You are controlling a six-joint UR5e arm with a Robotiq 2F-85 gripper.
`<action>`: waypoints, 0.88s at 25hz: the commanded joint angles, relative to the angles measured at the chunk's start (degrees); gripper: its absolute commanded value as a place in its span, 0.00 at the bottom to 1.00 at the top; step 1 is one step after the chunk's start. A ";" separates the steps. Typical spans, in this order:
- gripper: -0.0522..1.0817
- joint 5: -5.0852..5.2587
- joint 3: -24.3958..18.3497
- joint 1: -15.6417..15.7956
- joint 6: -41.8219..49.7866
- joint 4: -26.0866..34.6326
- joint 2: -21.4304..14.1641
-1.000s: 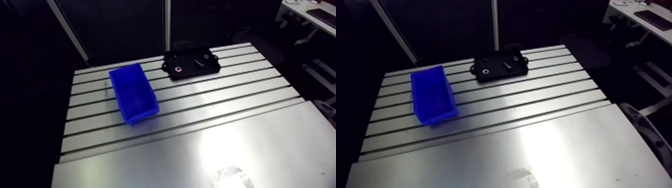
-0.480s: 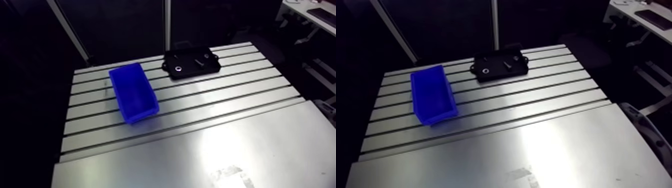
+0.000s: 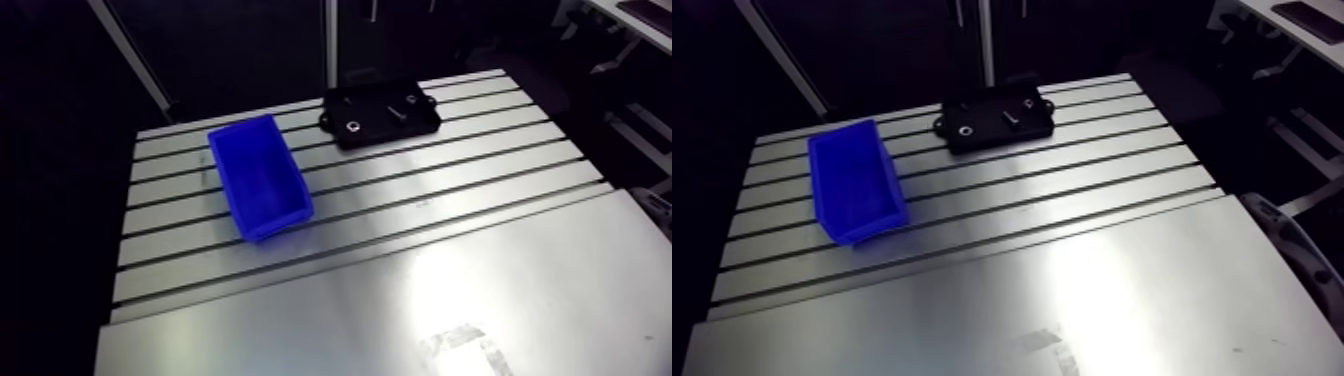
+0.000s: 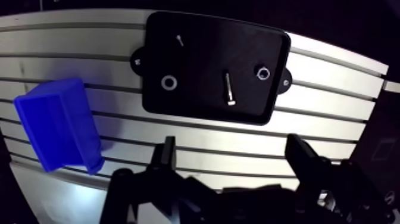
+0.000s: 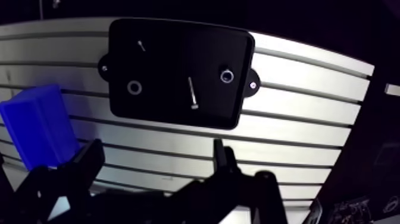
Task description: Pick up the M10 bolt from the tray and put it into the blue bin.
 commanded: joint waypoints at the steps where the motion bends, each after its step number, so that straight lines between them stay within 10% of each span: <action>1: 0.05 -4.21 5.07 -0.47 -1.98 -9.05 0.96; 22: 0.12 -4.47 9.02 -0.30 -11.13 -13.53 4.74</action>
